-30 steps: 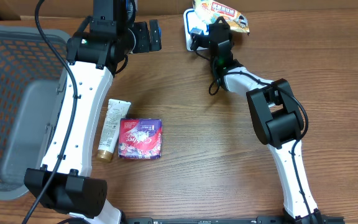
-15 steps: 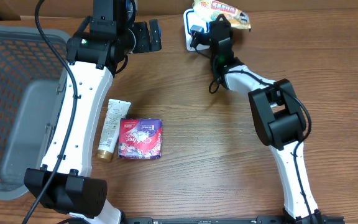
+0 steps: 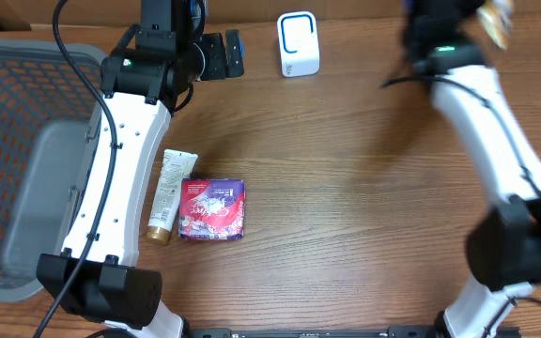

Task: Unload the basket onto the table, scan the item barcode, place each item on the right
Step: 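Carry the wipes pack to the right table edge and release it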

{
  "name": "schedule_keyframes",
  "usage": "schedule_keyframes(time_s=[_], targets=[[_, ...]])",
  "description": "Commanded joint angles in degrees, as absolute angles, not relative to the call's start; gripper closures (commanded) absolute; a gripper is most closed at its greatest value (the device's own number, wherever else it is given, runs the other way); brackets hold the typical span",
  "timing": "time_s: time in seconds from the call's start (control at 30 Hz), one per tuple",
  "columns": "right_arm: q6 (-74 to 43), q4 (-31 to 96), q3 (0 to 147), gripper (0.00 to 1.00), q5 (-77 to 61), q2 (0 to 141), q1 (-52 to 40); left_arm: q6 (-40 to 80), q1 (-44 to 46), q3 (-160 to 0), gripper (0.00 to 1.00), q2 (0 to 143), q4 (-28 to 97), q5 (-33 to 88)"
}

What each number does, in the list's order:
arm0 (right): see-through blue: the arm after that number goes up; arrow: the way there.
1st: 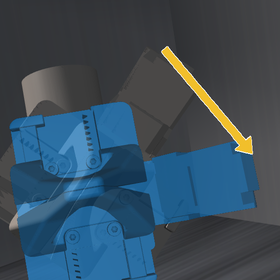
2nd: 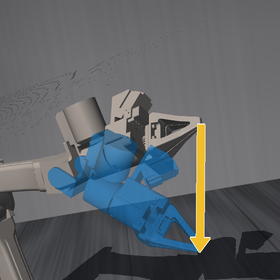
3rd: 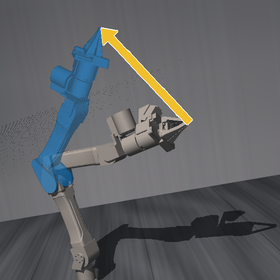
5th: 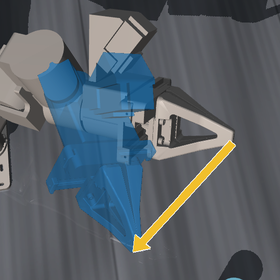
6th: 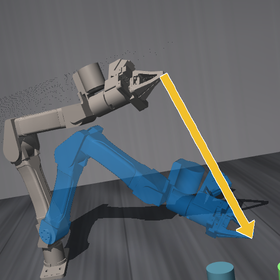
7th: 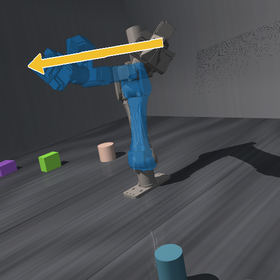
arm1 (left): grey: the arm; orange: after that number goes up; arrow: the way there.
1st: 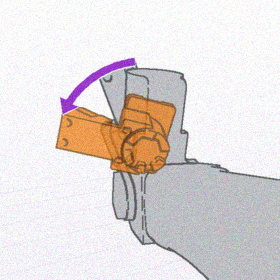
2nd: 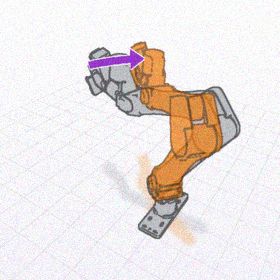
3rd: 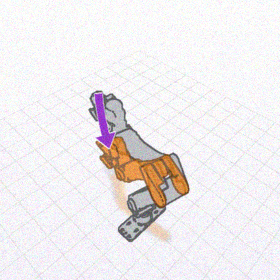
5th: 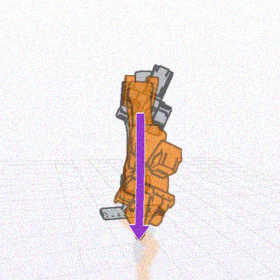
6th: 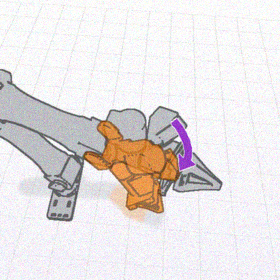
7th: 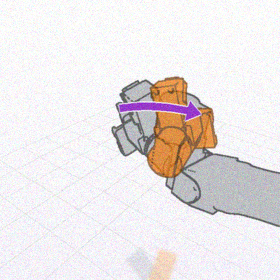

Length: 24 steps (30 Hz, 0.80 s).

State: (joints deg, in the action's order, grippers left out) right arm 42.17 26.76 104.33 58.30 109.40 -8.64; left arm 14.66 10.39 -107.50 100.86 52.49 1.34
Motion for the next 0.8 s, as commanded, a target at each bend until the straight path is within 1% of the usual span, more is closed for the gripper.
schedule_keyframes(time_s=[0.0,0.1,0.17,0.27,0.43,0.47,0.5,0.53,0.63,0.77], targets=[[0.80,49.32,103.46,0.96,58.98,109.60,-0.78,15.00,10.52,-107.96,0.00,100.84,52.45,1.06],[-13.26,61.19,101.95,0.96,49.67,110.06,7.64,15.00,10.52,-107.96,0.00,100.86,52.45,1.04],[-17.04,63.29,99.88,0.96,43.05,110.28,13.41,15.00,10.52,-107.96,0.00,100.84,52.47,1.06],[-17.21,62.22,94.70,0.96,35.18,110.28,21.58,15.00,10.52,-107.96,0.00,100.84,52.45,1.04],[-17.63,58.65,86.56,0.96,33.61,110.28,32.12,15.00,10.52,-107.96,0.00,100.86,52.47,1.04],[-17.63,58.50,86.11,0.67,32.18,110.28,33.78,15.00,10.52,-107.96,0.00,100.84,52.47,1.04],[-17.43,58.35,86.21,0.18,28.95,110.26,35.27,15.00,10.52,-107.96,0.00,100.84,52.47,1.04],[-16.32,58.41,86.67,0.00,25.23,110.08,36.23,15.00,10.52,-107.96,0.00,100.86,52.47,1.04],[-13.30,59.33,89.03,0.00,14.22,108.75,37.21,15.03,10.52,-107.96,0.00,100.84,52.45,1.04],[-13.30,62.61,93.21,0.00,1.67,105.01,34.22,15.00,10.52,-107.96,0.00,100.84,52.47,1.04]])
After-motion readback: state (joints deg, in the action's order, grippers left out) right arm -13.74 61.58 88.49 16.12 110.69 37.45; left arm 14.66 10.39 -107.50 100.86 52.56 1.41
